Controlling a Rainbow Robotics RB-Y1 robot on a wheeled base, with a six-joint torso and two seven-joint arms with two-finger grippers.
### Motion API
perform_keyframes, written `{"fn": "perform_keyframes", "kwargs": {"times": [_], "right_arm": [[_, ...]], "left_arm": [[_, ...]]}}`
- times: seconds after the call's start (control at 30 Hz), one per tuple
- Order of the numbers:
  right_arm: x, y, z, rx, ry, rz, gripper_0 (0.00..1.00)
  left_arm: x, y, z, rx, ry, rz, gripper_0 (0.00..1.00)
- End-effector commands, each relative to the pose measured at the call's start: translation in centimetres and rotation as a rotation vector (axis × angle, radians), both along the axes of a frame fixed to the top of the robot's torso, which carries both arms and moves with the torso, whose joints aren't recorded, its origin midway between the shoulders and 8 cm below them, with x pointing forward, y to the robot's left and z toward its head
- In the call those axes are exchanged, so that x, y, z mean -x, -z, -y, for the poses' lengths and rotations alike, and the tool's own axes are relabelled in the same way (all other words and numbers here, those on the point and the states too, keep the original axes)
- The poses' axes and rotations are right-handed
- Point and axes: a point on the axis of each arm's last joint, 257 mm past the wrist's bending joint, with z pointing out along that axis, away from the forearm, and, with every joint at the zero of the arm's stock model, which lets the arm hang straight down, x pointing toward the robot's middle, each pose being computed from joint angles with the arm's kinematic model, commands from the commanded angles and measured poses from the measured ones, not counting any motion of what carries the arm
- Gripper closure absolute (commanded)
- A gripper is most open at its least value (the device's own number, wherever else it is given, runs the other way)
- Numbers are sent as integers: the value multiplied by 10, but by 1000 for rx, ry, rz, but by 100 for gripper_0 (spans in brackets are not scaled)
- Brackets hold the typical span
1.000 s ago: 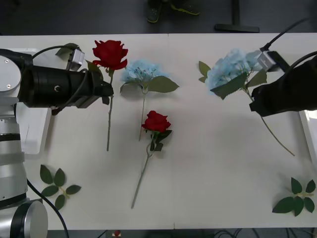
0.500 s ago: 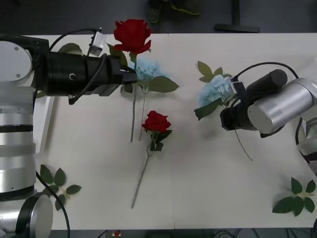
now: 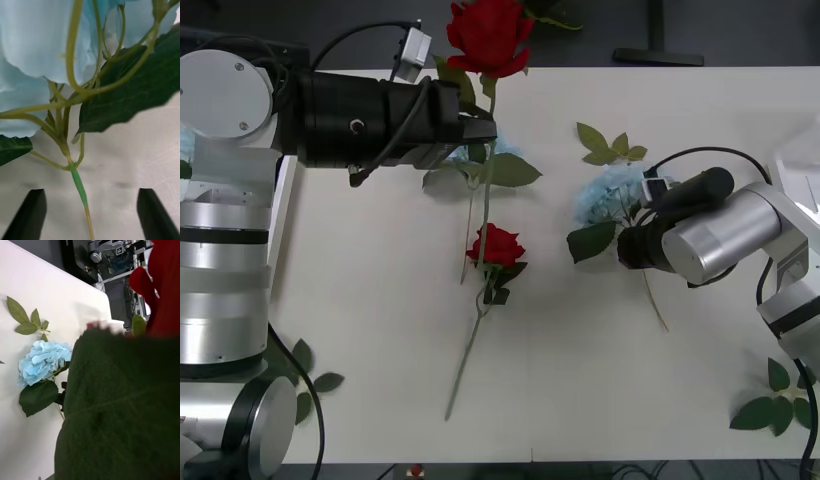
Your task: Place the red flowers into the right box and the blue flowers into the left box. If a person shows an open palm, hand one flower to the person first, then continue sorting.
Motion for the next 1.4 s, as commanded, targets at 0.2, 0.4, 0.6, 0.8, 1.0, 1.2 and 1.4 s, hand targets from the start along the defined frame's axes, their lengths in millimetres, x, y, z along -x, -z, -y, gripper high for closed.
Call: {"fn": "perform_keyframes", "kwargs": {"times": [0.2,0.4,0.6,0.8,1.0,1.2,1.4], "right_arm": [[33,-124,2,-96,-44,-15,8],[84,-201,-9,-150,-188,-5,8],[132,-234,-44,-169,-398,61,8],[161,-239,-86,-271,-503,192,8],[156,-231,-114,-294,-516,291,8],[138,-214,-147,-332,-486,352,7],[111,-206,-180,-355,-481,427,8]], "left_arm": [[13,-27,22,10,72,72,100],[18,-32,28,23,93,73,100],[21,-33,34,31,104,79,100],[23,-36,37,42,116,87,100],[26,-39,39,54,131,92,100],[31,-39,44,54,149,95,100],[34,-42,48,51,165,109,100]]}}
